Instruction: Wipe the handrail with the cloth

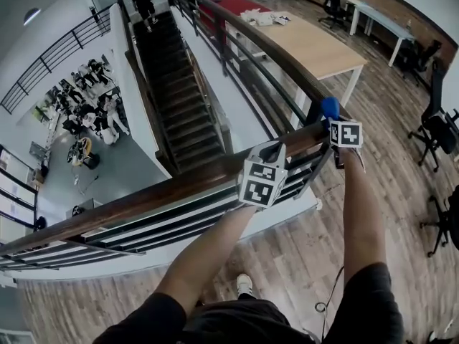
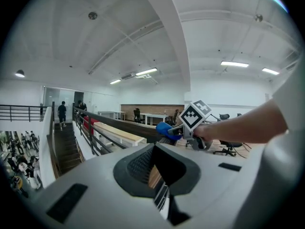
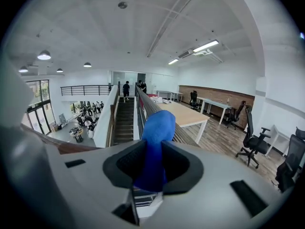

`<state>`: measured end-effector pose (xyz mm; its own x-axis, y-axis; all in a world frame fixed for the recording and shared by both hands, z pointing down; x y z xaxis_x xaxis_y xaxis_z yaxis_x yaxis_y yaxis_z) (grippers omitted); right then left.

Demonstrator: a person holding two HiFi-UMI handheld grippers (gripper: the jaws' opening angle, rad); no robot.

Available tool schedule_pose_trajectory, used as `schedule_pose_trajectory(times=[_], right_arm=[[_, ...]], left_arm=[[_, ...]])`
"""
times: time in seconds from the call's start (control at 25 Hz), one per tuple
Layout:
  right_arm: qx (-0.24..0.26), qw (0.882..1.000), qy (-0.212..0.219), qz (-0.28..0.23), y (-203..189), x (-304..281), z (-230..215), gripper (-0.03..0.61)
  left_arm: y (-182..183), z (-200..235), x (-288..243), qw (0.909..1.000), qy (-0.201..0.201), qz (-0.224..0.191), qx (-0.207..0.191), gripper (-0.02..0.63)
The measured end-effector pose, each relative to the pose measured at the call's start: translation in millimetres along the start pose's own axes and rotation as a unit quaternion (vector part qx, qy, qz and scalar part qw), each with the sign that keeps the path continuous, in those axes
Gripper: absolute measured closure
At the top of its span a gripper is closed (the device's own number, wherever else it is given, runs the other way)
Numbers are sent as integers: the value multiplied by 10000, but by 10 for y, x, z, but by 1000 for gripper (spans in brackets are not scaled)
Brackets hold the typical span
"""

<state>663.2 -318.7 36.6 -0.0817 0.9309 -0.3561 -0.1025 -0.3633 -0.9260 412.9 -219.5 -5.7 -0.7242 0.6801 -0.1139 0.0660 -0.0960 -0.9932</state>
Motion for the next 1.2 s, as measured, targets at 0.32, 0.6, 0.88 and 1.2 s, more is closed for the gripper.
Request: schedule_pose_trajectory(times=[0.32,0.6,0.88,1.2], right_arm=[[301,9973,-127,-658,23,179,227,480],[371,9786,581,-1939,155,1084,1460,482],[428,9553,1518,-2500,81,1971,3038,480],[682,9150,3163,-2409,-400,2880,5118,482]], left_arm=[[-26,217,419,9996,168,-239,-45,611],[-175,580,1157,9972,584,-464,53,611],[-408,1031,2318,9857,1515,-733,42,611],[-948,1622,4181,9567,2746,-727,637,611]])
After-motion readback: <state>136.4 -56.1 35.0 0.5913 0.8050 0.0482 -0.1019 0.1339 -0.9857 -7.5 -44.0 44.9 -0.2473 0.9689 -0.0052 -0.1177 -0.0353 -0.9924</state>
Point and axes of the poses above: the fingertips, and each gripper's own axes: x backward along the fingers, z to its left, y out of its top, the point moved 3 cm from there along x, backward along the fingers, and after that the axes turned 9 degrees about -z, right-handed, at the moved point
